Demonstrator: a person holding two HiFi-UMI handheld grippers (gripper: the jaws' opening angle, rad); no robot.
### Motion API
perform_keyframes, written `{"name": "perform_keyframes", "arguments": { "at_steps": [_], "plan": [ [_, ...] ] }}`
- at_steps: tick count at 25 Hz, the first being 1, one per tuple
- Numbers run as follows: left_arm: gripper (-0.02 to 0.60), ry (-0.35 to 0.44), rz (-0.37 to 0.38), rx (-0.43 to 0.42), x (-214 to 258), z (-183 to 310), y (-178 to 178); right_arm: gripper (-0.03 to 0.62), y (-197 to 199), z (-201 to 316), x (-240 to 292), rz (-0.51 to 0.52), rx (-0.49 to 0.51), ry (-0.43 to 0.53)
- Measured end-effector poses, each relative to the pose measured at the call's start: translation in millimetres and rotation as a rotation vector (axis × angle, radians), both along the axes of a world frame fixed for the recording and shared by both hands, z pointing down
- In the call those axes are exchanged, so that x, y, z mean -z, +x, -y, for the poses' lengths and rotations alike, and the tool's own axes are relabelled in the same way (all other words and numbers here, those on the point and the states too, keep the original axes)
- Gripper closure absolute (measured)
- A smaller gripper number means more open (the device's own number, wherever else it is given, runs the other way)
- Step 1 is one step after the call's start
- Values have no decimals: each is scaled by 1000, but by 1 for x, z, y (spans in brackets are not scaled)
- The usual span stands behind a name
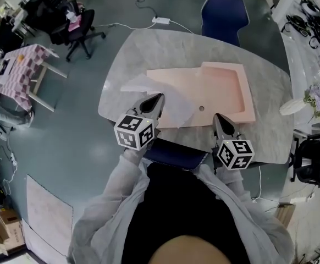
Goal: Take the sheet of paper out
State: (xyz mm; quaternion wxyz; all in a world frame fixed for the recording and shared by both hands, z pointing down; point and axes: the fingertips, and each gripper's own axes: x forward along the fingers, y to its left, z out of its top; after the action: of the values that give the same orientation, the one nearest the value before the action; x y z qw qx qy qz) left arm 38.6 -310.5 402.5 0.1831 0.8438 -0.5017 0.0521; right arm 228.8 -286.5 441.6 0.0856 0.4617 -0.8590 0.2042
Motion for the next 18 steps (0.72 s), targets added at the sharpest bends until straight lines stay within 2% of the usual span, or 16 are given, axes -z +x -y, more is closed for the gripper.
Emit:
{"name": "perform_keyframes", "arguments": {
  "at_steps": [3,7,18],
  "plan": [
    [581,54,55,-17,8,-2,4,585,-1,3,8,-10,4,19],
    [581,92,63,-38,9,-11,13,585,0,3,17,-9,8,40],
    [581,87,55,-84,-16,-41,26,585,0,-5,23,-19,16,55]
  ]
}}
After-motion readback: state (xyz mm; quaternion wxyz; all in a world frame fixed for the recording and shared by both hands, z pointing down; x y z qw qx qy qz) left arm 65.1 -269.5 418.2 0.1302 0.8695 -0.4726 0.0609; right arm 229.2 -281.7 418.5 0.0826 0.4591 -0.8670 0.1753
